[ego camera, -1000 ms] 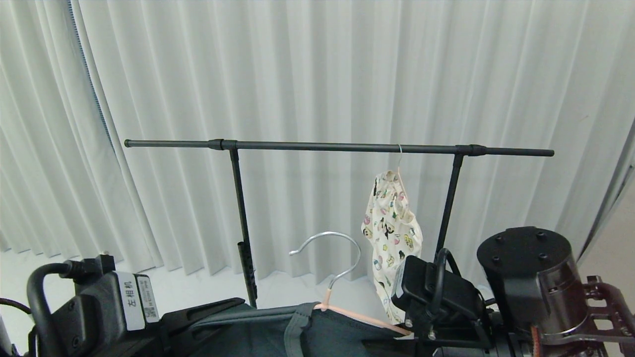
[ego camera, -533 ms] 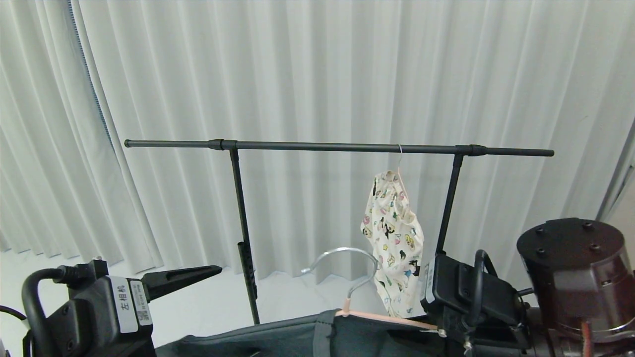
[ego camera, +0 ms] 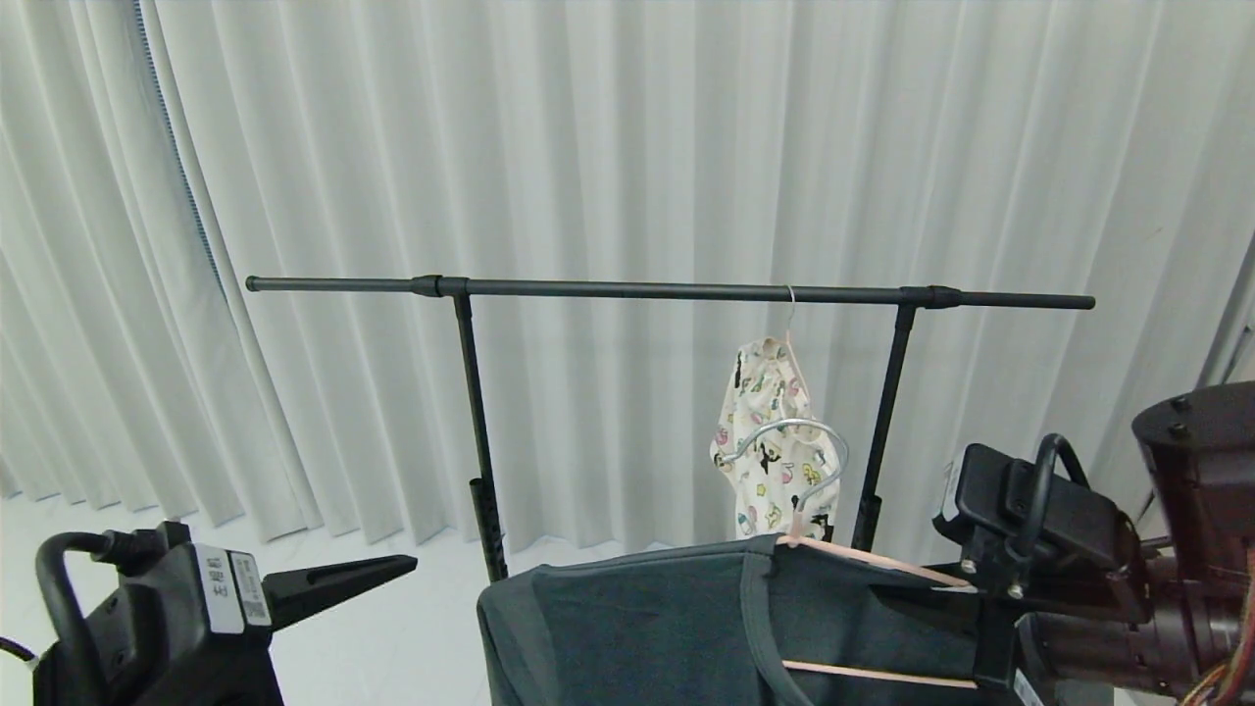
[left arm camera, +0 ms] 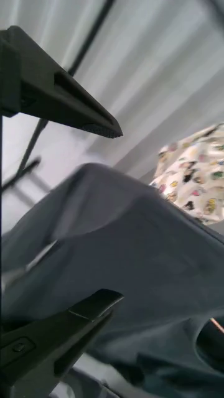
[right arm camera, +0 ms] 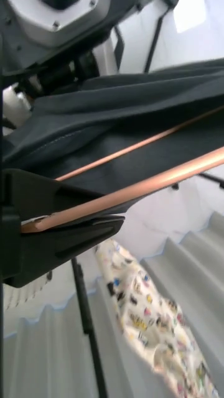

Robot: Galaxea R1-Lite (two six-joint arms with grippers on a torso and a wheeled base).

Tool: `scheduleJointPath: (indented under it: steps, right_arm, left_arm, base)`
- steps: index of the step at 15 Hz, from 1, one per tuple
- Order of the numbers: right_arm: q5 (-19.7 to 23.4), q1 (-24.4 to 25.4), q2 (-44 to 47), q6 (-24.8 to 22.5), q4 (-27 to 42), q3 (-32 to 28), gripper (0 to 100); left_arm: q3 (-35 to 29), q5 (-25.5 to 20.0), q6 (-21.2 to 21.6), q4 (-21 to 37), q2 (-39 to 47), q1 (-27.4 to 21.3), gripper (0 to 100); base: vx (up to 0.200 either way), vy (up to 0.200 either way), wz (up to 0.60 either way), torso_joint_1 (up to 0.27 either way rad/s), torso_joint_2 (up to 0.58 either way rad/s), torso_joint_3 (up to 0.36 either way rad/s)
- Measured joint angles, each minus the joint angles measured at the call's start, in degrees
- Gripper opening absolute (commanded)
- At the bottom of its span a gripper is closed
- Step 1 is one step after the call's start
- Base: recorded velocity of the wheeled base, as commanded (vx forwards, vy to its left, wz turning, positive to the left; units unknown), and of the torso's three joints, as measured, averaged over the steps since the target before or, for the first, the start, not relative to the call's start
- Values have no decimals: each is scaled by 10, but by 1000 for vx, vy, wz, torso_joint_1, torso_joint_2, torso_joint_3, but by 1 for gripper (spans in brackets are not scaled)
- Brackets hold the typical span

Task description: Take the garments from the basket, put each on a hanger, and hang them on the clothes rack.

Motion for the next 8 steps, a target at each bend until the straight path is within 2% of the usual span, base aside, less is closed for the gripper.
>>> scheduleJointPath:
  steps: [3, 4, 8]
  right_arm:
    - [9, -7, -15, -13, 0, 0, 0]
    - [34, -6, -20, -27, -5, 0, 0]
    - [54, -3, -26, -33, -11, 0, 0]
  left_arm:
    - [36, 0, -26, 1, 17, 72, 100]
    - [41, -1, -28, 1, 33, 91, 100]
    - [23, -2, -30, 0, 107, 114, 100]
  base:
    - [0, 0, 0, 0, 0, 0]
    - [0, 0, 0, 0, 0, 0]
    - [0, 0, 0, 0, 0, 0]
